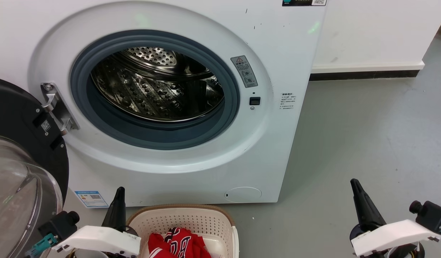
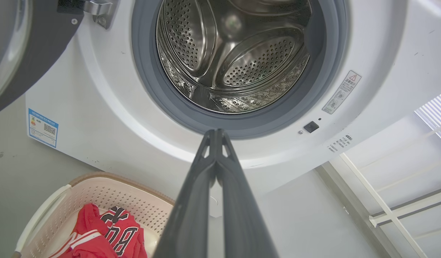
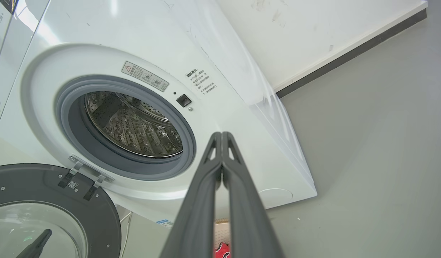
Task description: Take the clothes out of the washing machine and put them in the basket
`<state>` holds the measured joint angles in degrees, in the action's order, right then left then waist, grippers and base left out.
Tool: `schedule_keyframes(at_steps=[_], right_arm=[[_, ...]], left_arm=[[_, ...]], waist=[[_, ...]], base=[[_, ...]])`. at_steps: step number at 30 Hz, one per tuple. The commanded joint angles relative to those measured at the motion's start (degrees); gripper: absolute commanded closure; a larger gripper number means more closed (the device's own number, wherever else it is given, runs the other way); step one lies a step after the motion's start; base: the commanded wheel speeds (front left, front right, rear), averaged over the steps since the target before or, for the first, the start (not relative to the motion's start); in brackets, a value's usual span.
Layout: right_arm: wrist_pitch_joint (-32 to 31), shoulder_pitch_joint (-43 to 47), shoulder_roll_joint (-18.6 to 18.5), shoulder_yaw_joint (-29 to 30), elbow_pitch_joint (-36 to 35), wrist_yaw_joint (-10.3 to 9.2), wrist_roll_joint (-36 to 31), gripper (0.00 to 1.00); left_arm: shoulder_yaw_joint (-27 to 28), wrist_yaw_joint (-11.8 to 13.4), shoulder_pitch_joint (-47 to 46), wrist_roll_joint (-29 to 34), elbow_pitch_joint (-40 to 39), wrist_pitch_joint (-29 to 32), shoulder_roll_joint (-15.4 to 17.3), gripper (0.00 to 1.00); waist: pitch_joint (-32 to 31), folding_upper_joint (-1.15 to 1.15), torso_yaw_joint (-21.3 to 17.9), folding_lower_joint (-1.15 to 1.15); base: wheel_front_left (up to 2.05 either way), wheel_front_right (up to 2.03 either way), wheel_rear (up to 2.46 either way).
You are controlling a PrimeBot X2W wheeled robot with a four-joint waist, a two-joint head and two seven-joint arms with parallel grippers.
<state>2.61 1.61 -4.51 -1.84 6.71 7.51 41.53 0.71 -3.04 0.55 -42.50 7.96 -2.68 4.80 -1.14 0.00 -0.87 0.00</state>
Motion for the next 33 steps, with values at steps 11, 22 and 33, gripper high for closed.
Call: schedule_keyframes(at_steps=[11,22,33], right_arm=[[-1.1,-2.7,-0.6,0.9,0.9,-0.01,10.5,1.00],[-2.0,-3.7,-0.7,1.6,1.9,-0.01,18.0,1.00],[-3.2,-4.8,-0.7,2.5,3.2,-0.01,26.7,1.00]], left_arm=[[1.3,-1.0,-2.7,-9.6,0.7,1.7,-0.3,1.00],[2.2,-1.6,-3.5,-16.5,1.7,3.0,-0.6,1.00],[3.1,-2.3,-4.4,-24.7,2.7,4.6,-0.9,1.00]], waist=[[0.2,0.00,0.1,0.00],[0.3,0.00,0.2,0.00],[0.5,0.00,0.3,0.00]], base=[[0.00,0.00,0.00],[0.00,0.00,0.00],[0.00,0.00,0.00]])
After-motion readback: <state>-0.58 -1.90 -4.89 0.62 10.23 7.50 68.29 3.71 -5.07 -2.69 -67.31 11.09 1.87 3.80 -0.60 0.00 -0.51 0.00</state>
